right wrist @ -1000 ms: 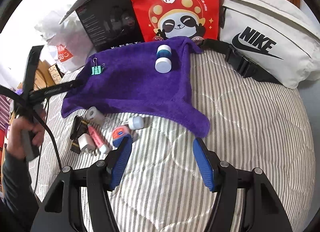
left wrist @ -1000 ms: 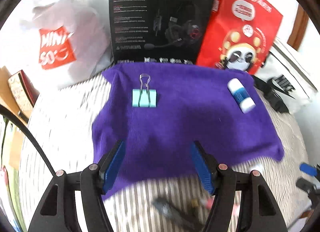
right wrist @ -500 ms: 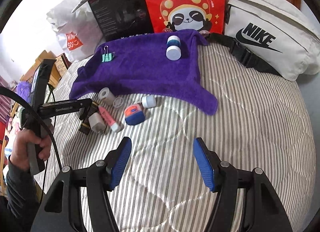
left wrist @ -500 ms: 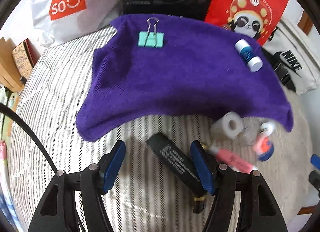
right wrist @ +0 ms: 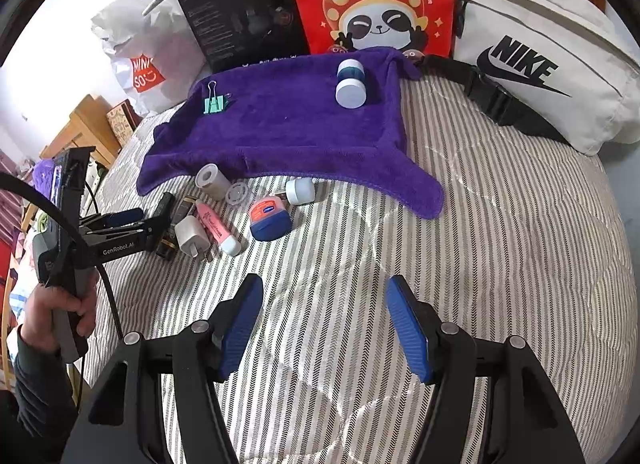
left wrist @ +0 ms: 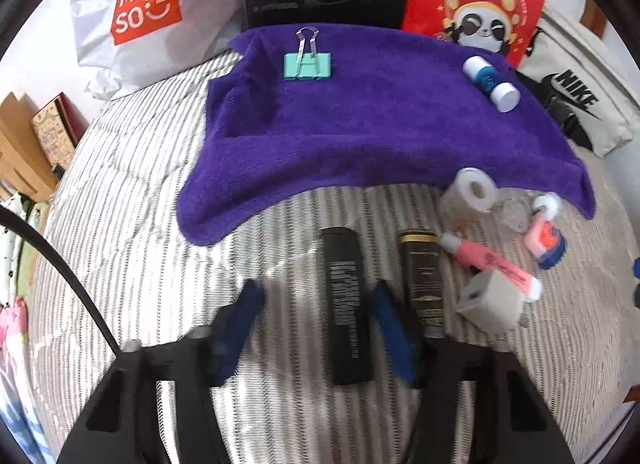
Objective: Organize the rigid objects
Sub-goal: 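Grasp the black rectangular box with the left tool, then grasp the small white USB cap with the right tool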
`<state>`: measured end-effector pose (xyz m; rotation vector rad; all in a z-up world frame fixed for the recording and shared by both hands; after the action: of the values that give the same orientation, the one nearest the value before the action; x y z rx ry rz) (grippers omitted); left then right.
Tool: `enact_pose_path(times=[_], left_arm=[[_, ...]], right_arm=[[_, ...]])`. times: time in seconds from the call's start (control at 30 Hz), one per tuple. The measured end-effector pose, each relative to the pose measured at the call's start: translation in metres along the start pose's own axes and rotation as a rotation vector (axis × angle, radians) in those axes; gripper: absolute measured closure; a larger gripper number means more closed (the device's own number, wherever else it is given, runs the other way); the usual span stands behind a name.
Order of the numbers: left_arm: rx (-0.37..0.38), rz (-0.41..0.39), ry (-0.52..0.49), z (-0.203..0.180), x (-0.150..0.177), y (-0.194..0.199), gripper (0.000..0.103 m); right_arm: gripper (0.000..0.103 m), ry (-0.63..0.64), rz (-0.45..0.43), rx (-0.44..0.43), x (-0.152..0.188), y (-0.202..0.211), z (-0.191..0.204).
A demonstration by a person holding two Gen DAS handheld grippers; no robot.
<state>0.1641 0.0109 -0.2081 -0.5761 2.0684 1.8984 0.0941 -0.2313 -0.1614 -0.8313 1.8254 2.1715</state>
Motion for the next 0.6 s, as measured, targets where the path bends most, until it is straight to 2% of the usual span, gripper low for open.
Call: enact_pose_path(times=[0.03,0.07,0.33,0.6], left_arm=[[0.007,-0.005,-0.015,-0.003,0.001,0.002,0.080],[0.017,-0.008,-0.029,-0.006,0.002,0.003,0.082],[0.043,-0.052,-0.023,-0.006,0.002,0.005,0.082],[0.025,-0.038,-0.011,0.012,0.005,0.010,0.082]], right_arm=[[0.039,0.000,0.005,-0.002,0.001,-0.002,0.000],[0.039,0.000,0.009,-0.003,0.002,-0.003,0.001],[0.039,0.008,0.026,-0.004,-0.001,-0.013,0.007],[0.040,0.040,-0.004,0.008,-0.029,-0.036,0.017]])
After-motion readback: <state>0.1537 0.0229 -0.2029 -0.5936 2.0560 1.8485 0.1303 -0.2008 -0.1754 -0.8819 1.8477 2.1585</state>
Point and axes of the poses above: each gripper's, at about its wrist camera, not at the fingertips, and y roughly against the way its jaws point, z to its left, x to its underside, the point moved 9 cm from there along -y, roughly the way its jaws point, and after that the axes turned 13 degrees about y, right-handed, at the moved point
